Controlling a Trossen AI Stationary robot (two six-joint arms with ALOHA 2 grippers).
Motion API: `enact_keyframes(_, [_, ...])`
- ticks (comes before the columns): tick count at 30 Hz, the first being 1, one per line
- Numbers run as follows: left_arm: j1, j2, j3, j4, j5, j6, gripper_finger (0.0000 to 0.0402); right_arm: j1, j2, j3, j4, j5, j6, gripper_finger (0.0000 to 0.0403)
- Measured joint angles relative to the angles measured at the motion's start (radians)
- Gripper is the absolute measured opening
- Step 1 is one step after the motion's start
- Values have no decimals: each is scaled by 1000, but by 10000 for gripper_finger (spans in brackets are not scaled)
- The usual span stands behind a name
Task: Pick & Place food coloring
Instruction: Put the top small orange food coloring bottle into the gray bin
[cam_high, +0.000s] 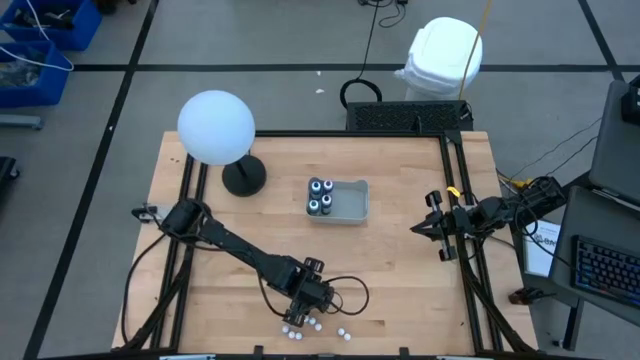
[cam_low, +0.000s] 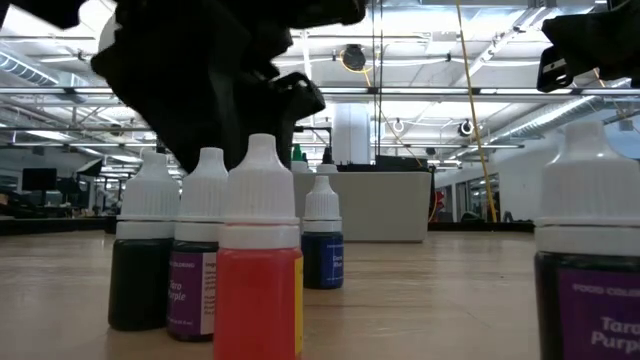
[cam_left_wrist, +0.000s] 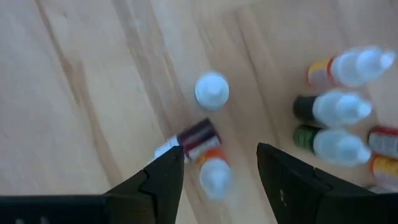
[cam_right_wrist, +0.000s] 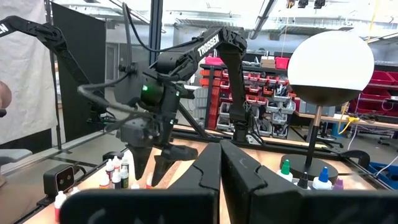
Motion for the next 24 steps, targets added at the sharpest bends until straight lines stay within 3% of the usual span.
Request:
enact_keyframes(11, [-1, 16, -1, -5, 0, 6, 197, 0, 0, 0, 0, 1, -3, 0])
enact_keyframes(24, [-1, 16, -1, -6, 0, 8, 87, 0, 0, 0, 1, 1, -3, 0])
